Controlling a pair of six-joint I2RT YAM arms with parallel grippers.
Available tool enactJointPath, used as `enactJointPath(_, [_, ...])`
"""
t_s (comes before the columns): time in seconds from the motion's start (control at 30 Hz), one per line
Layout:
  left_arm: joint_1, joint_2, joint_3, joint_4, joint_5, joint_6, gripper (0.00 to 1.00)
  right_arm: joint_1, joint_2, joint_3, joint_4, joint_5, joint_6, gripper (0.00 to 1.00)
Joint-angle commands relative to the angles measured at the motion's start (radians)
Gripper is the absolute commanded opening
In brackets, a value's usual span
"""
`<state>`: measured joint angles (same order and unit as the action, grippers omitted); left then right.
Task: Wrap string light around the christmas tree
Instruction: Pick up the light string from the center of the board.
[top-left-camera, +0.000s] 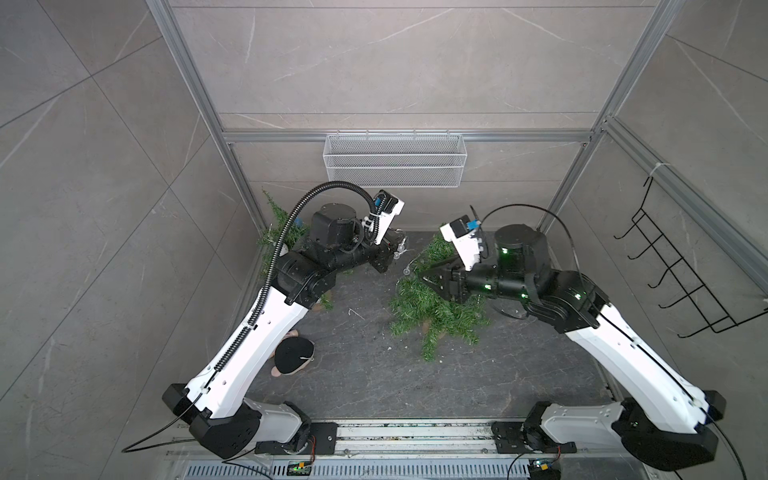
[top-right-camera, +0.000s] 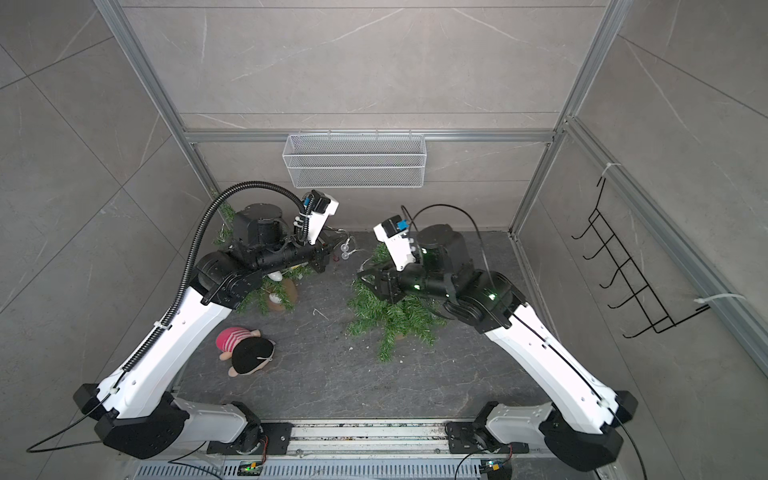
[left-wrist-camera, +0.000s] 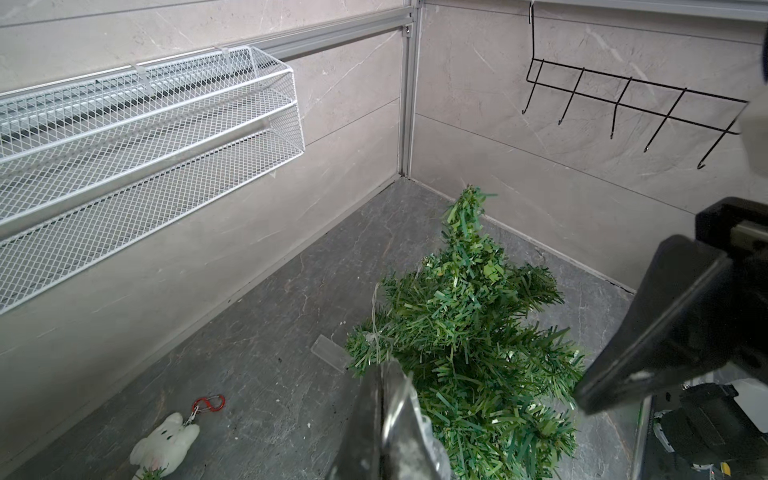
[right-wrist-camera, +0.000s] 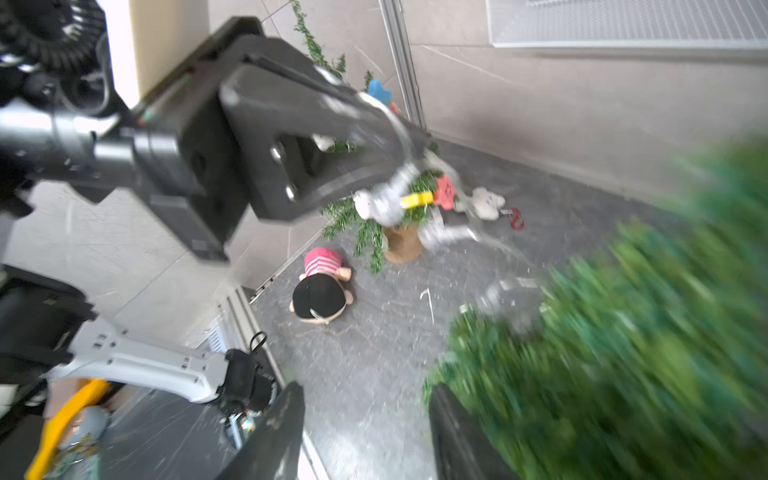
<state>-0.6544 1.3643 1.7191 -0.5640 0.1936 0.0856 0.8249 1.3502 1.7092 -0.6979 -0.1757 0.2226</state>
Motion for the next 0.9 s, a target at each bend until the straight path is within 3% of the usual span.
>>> enactJointPath(0.0, [0.012, -0.022, -0.016, 0.052, -0.026, -0.007, 0.0, 0.044, 0.089, 0.079, 0.01, 0.223, -0.117, 0.54])
enactJointPath(0.27, [0.075, -0.027, -0.008, 0.03, -0.021, -0.049, 0.0, 0.083, 0.202, 0.133, 0.096, 0.43, -0.302, 0.55])
enactJointPath(0.5, [0.084, -0.009, 0.036, 0.013, 0.042, -0.056, 0.0, 0.086, 0.273, 0.146, 0.191, 0.428, -0.351, 0.56])
enactJointPath(0.7, [0.084, -0.01, 0.043, 0.005, 0.035, -0.053, 0.0, 0.085, 0.355, 0.198, 0.22, 0.5, -0.373, 0.55])
enactJointPath(0.8, [0.084, -0.008, 0.043, -0.002, 0.033, -0.05, 0.0, 0.084, 0.376, 0.195, 0.243, 0.526, -0.381, 0.48])
enactJointPath(0.87, [0.084, -0.007, 0.042, -0.007, 0.031, -0.048, 0.0, 0.083, 0.381, 0.194, 0.249, 0.502, -0.382, 0.37])
